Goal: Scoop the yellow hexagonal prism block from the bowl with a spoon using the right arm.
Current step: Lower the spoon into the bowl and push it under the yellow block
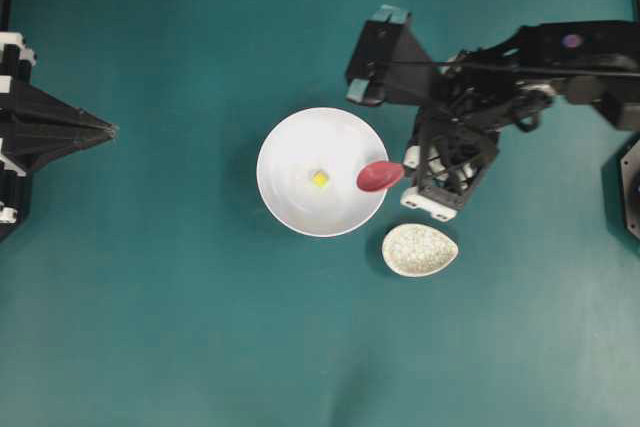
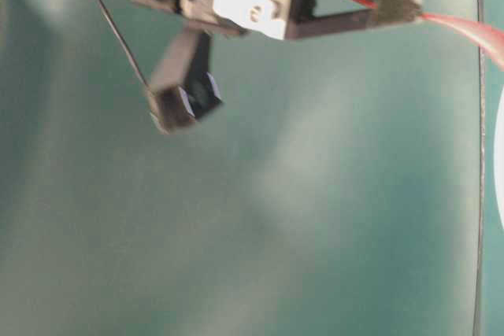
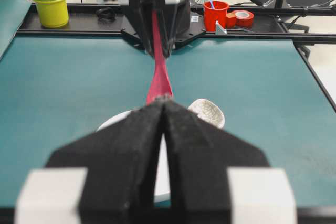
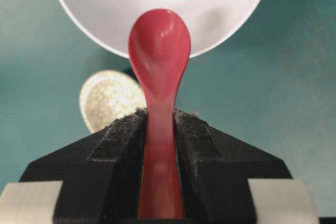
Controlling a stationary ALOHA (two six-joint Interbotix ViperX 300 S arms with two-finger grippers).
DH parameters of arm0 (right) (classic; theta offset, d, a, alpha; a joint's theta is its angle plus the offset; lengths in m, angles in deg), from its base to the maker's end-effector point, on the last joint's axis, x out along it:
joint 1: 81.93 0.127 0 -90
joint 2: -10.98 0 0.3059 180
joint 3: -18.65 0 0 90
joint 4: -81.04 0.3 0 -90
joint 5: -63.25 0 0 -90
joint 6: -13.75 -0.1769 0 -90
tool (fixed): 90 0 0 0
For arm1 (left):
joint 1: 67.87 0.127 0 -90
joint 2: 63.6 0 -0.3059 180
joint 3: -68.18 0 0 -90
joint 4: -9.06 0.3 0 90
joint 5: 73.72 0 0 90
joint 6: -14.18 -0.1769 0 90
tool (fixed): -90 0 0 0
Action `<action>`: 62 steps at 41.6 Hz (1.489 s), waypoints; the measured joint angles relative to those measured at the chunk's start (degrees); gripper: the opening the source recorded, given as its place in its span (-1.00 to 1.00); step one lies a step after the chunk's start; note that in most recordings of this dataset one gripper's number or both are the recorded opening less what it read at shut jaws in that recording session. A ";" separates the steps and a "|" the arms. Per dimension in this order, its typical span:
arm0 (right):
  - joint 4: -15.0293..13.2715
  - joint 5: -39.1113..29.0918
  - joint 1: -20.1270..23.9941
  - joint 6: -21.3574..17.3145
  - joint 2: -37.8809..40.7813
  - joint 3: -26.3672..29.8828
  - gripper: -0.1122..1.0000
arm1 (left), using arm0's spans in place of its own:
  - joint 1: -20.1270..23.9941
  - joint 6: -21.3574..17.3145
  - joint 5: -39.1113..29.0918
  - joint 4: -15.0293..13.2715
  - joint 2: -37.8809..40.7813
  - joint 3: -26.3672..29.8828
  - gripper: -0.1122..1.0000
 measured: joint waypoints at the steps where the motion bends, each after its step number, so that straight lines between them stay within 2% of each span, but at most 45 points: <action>1: -0.18 -0.18 0.00 0.00 0.53 0.35 -0.41 | 0.00 0.00 0.00 0.00 0.00 0.00 -0.80; 12: -1.93 -1.14 -0.18 0.35 5.71 2.90 -0.42 | 0.00 0.00 0.00 0.00 0.00 0.00 -0.80; 23: -1.93 -0.09 -0.18 1.14 8.79 3.60 -0.42 | 0.00 0.00 0.00 0.00 0.00 0.00 -0.80; 62: -2.02 15.29 -0.18 1.23 12.39 3.96 -0.41 | 0.00 -0.09 0.00 0.00 0.00 0.00 -0.80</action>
